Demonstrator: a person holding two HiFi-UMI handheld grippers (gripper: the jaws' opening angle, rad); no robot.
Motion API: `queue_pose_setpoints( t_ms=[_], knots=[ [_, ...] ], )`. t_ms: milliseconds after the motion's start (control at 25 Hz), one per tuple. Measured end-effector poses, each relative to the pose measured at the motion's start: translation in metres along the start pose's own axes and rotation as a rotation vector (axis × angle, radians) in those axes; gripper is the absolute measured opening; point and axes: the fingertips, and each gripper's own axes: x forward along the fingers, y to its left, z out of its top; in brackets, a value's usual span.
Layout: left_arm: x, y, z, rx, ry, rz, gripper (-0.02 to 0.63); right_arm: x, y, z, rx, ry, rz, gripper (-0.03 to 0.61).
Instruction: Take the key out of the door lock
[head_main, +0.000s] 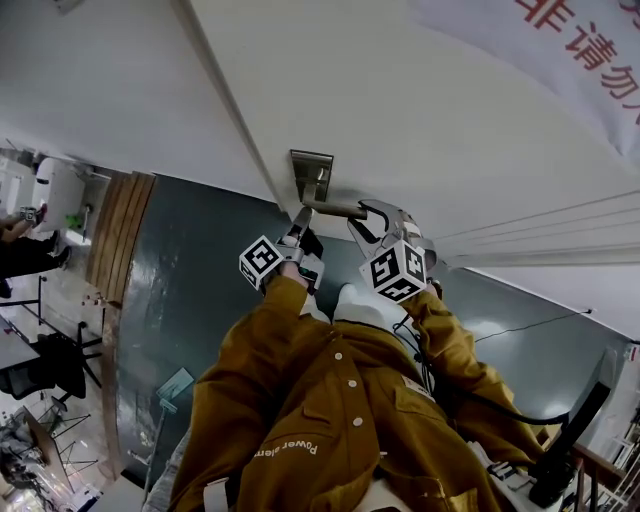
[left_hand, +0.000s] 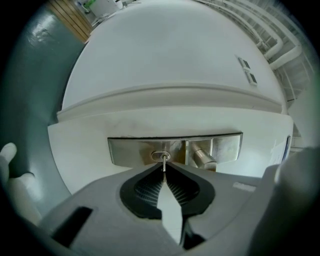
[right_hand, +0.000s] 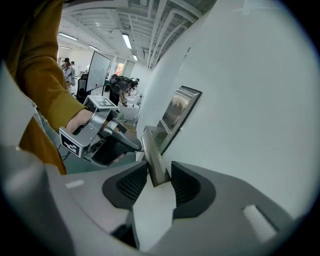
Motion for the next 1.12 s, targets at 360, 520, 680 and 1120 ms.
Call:
queue_pose_setpoints(
  t_ms=[360,520,680,1120],
  knots=[
    [-0.032,-0.016,-0.021,-0.034,0.022,-0.092,0.023,0.0,0.0,0.0,-0.021,0.006,0.022,0.149],
    [-0.069,-0.017,-0.034,-0.033,0.024,-0.069,0.025,0.0,0.002,0.001,-0.024,0.007,0.02,0.147],
    [-0.094,-0.047,-0.039,-0.037,0.007,-0.087,0.025,-0.002,0.001,0.002,0.049,-0.021,0.012,0.174],
    [-0.124,-0.169,-0.047,0.592,0.082,-0.186,0.026,-0.102,-0.007,0.072,0.169,-0.297,-0.192,0.01]
  ],
)
